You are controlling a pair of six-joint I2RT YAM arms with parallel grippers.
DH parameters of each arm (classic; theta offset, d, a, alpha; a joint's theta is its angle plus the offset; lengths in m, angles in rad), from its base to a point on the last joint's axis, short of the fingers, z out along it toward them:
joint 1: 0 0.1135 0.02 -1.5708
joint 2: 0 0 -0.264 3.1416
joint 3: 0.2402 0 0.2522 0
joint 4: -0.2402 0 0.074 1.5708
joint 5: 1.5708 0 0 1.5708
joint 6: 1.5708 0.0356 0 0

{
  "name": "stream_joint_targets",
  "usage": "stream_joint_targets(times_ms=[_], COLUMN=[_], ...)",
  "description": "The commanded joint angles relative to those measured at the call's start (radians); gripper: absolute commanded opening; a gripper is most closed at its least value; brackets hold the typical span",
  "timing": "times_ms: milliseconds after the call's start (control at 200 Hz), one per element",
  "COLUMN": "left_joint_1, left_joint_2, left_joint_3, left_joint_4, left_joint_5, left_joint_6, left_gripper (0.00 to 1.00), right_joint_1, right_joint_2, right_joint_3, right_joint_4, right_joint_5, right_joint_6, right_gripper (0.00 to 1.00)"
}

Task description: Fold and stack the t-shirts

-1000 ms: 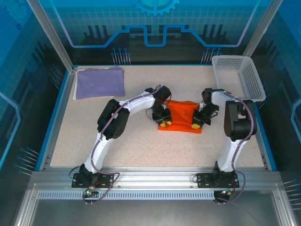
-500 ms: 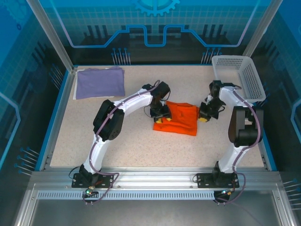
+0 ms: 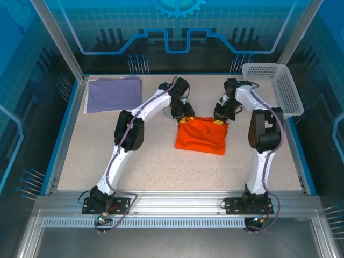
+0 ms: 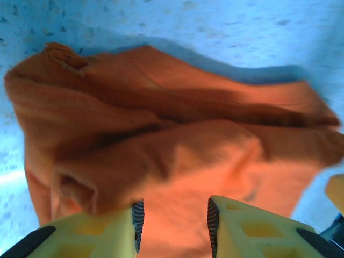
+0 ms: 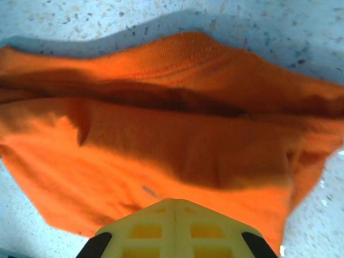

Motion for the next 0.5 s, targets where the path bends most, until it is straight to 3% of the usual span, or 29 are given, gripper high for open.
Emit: stream_joint_targets(times_ms=[0,495], left_joint_1=[0.005,0.035], left_joint_2=[0.024,0.085], left_joint_3=[0.03,0.027], left_joint_4=[0.04,-0.025], left_joint_5=[0.043,-0.011], left_joint_6=[-0.03,-0.052], left_gripper=[0.37,0.34], right_joint_1=[0.02,-0.075], right_joint_2=[0.059,0.129], right_joint_3=[0.075,0.04], right_joint_4=[-0.013,-0.002], right_joint_5=[-0.012,0.099], right_joint_6=[0.034,0.025], right_gripper=[0.0,0.0])
